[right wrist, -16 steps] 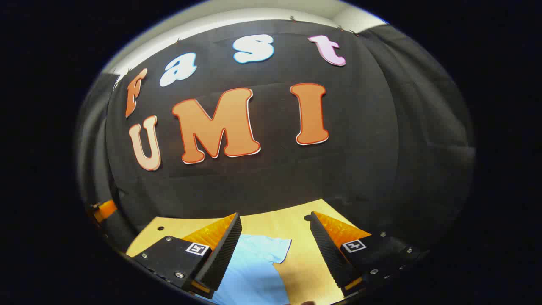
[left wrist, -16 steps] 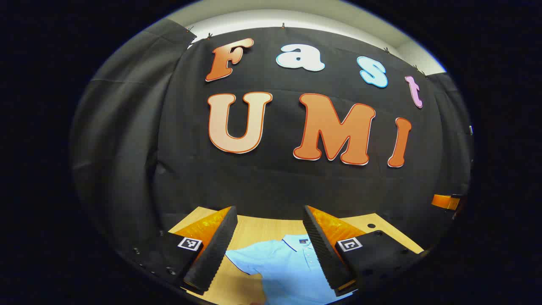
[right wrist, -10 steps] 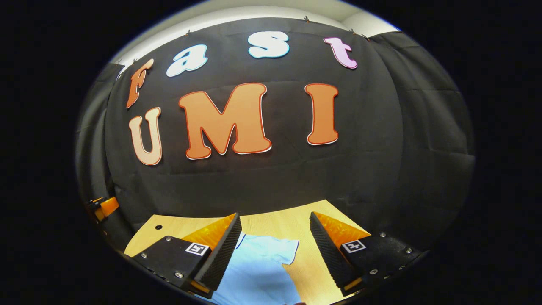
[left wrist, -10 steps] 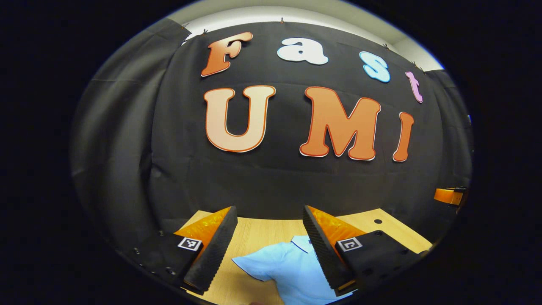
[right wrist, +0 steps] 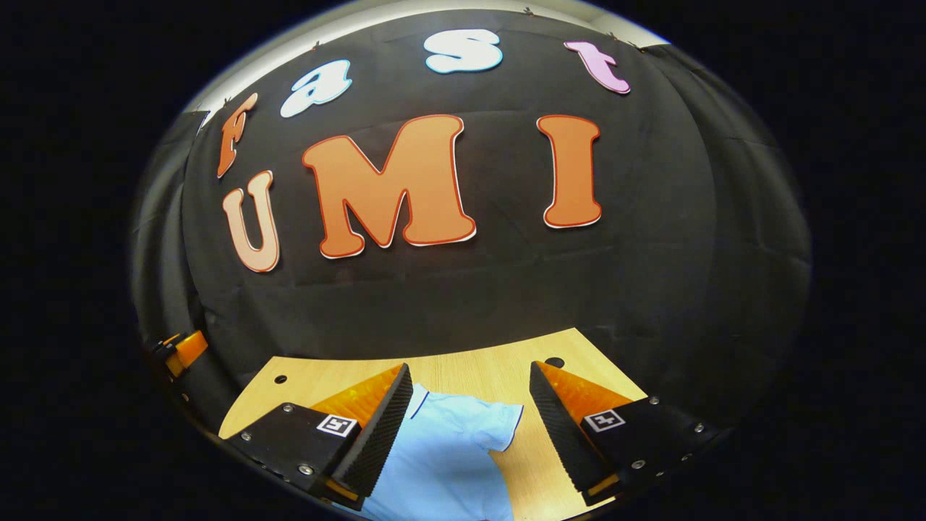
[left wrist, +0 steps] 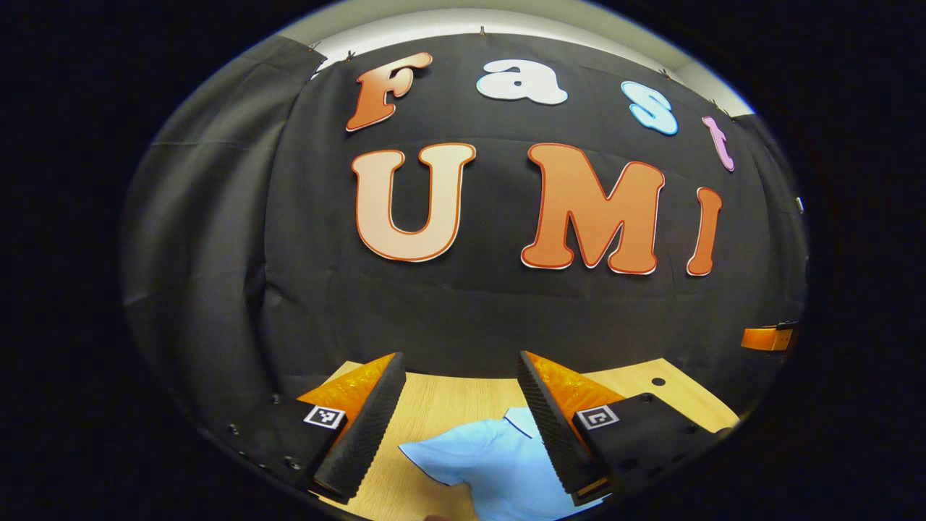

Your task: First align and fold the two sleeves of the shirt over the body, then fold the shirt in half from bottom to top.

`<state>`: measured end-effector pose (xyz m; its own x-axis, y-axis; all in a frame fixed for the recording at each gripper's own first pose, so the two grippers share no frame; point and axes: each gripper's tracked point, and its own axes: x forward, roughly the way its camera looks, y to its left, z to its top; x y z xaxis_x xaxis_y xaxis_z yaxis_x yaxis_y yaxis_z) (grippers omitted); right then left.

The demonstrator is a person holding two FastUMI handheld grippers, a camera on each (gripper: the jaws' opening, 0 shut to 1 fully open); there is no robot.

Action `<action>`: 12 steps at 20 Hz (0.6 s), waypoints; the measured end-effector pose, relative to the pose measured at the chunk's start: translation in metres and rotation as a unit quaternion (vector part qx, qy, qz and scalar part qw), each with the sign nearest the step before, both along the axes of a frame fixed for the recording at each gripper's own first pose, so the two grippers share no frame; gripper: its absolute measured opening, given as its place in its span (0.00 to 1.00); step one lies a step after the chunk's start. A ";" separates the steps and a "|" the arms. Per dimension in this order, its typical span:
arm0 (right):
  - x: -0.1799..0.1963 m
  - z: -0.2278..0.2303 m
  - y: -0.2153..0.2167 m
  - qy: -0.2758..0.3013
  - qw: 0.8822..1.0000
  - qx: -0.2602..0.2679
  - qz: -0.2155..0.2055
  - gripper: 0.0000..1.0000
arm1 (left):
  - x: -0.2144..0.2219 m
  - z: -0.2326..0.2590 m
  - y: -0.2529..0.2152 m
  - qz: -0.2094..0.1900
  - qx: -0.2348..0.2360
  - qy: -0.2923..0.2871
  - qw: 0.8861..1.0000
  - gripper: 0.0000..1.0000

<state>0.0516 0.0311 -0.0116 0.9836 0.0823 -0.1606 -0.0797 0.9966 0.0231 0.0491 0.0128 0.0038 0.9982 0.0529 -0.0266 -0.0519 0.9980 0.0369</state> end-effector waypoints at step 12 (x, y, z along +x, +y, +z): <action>0.049 -0.070 -0.025 0.134 0.988 -0.067 -0.036 0.98 | 0.001 -0.020 0.023 0.020 -0.017 0.020 0.999 1.00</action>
<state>0.1006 0.0058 -0.0817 0.9066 -0.0255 -0.4211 -0.0175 0.9951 -0.0978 0.0501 0.0355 -0.0166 0.9935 0.0911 -0.0681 -0.0910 0.9958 0.0054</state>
